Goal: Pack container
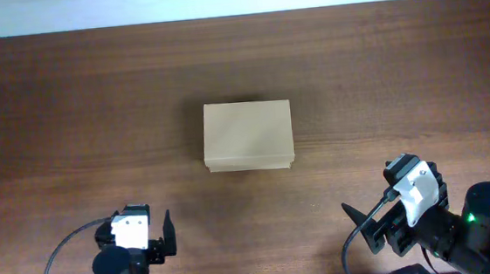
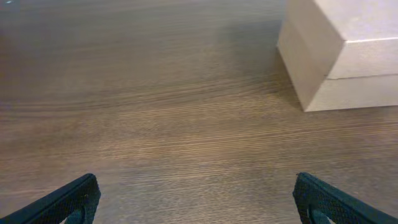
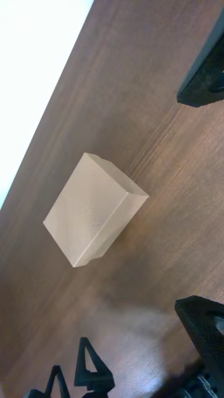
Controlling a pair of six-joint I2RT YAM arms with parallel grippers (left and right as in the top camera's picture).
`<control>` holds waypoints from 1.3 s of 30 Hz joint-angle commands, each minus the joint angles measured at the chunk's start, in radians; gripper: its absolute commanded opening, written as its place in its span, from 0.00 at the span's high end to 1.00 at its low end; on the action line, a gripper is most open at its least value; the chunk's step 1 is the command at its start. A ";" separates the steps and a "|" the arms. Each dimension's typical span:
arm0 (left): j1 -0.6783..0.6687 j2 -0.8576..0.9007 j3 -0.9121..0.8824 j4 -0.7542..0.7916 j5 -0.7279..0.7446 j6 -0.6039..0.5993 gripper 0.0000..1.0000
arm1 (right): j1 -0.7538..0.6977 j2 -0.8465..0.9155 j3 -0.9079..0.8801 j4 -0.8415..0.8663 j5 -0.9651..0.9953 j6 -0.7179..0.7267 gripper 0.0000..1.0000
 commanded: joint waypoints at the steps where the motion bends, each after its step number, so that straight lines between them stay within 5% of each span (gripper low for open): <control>1: 0.007 -0.014 -0.011 0.006 -0.056 -0.014 0.00 | -0.008 0.000 -0.005 0.003 -0.013 0.011 0.01; 30: 0.007 -0.014 -0.011 0.005 -0.055 -0.014 0.00 | -0.009 -0.049 -0.013 -0.063 0.011 0.011 0.01; 39: 0.007 -0.014 -0.011 0.005 -0.055 -0.014 0.01 | -0.099 -0.231 -0.259 0.049 0.073 0.011 0.01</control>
